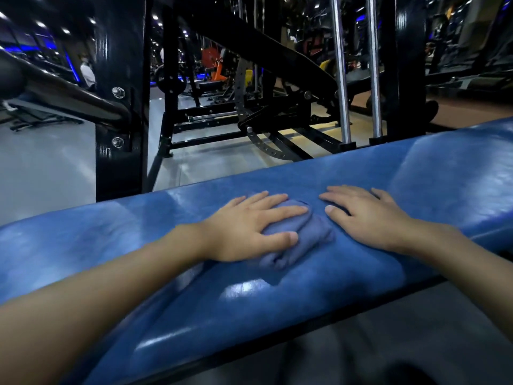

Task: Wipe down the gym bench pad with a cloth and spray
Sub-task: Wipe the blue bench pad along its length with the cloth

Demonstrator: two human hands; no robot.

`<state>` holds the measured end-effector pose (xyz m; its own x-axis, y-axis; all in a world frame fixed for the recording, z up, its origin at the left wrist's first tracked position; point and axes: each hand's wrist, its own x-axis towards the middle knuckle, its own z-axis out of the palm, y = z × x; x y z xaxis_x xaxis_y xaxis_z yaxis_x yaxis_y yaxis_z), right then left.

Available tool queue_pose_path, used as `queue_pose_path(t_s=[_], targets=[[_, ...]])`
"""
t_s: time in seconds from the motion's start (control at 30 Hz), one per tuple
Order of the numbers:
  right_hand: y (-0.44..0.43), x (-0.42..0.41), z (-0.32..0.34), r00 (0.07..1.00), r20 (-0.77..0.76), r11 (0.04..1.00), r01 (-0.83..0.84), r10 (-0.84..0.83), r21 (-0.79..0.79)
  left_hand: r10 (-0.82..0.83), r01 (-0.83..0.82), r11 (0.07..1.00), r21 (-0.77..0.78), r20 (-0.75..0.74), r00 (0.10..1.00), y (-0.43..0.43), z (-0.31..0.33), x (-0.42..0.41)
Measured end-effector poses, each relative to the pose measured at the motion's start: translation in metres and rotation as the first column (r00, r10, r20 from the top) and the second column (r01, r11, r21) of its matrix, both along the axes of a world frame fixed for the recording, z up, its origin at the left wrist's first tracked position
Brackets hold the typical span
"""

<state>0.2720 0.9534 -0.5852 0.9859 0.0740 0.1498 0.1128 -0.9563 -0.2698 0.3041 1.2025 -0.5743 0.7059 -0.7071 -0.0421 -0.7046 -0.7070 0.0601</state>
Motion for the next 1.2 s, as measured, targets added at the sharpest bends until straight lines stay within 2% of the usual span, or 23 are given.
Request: queue_pose_path(t_s=[0.07, 0.13, 0.23, 0.33, 0.43, 0.5, 0.63, 0.7, 0.77, 0.87, 0.93, 1.0, 1.1, 1.2], targets=[[-0.001, 0.000, -0.003, 1.000, -0.014, 1.000, -0.004, 0.004, -0.022, 0.070, -0.069, 0.996, -0.049, 0.023, 0.997, 0.022, 0.000, 0.026], [-0.003, -0.001, -0.003, 1.000, -0.019, 1.000, -0.011, 0.011, -0.016, 0.206, -0.204, 0.977, -0.070, 0.026, 0.978, 0.055, 0.000, 0.056], [-0.001, -0.003, -0.003, 1.000, -0.024, 1.000, -0.013, 0.012, -0.027, 0.459, -0.457, 0.886, -0.075, 0.007, 0.889, 0.101, 0.003, 0.087], [0.002, -0.002, -0.004, 1.000, -0.026, 0.999, -0.012, 0.011, -0.044, 0.553, -0.552, 0.833, -0.046, 0.013, 0.833, 0.108, 0.002, 0.096], [0.002, -0.002, -0.003, 0.999, -0.030, 0.998, -0.013, 0.011, -0.058, 0.542, -0.543, 0.840, -0.006, 0.061, 0.838, 0.089, -0.002, 0.079], [0.003, -0.003, -0.002, 0.999, -0.037, 0.998, -0.011, 0.008, -0.062, 0.465, -0.467, 0.884, 0.006, 0.079, 0.882, 0.072, -0.001, 0.053], [0.002, -0.003, -0.002, 1.000, -0.031, 0.998, -0.004, 0.002, -0.055, 0.134, -0.142, 0.987, 0.072, 0.103, 0.986, 0.030, 0.000, -0.019], [0.003, -0.004, -0.002, 1.000, -0.031, 0.998, 0.003, -0.005, -0.055, -0.011, 0.004, 0.997, 0.077, 0.090, 0.996, 0.018, 0.000, -0.047], [0.004, -0.005, 0.002, 0.999, -0.049, 0.997, 0.019, -0.023, -0.072, -0.081, 0.077, 0.995, 0.059, 0.081, 0.993, 0.015, 0.001, -0.060], [0.013, -0.003, 0.011, 0.999, -0.038, 0.989, 0.013, -0.018, -0.146, -0.063, 0.061, 0.997, 0.037, 0.041, 0.997, 0.025, 0.005, -0.049], [0.027, -0.002, 0.014, 0.999, -0.029, 0.993, -0.026, 0.023, -0.119, -0.038, 0.037, 0.999, 0.018, 0.043, 0.998, 0.036, 0.005, -0.033], [0.040, -0.004, 0.010, 0.995, -0.083, 0.995, -0.066, 0.060, -0.076, 0.023, -0.023, 1.000, -0.015, 0.037, 0.999, 0.057, 0.003, -0.010], [0.044, -0.006, 0.003, 0.989, -0.123, 0.992, -0.088, 0.077, -0.090, 0.238, -0.238, 0.970, -0.046, -0.012, 0.971, 0.106, 0.001, 0.031], [0.042, -0.007, 0.003, 0.990, -0.117, 0.992, -0.084, 0.073, -0.093, 0.443, -0.442, 0.896, -0.048, 0.008, 0.897, 0.145, 0.002, 0.060]])
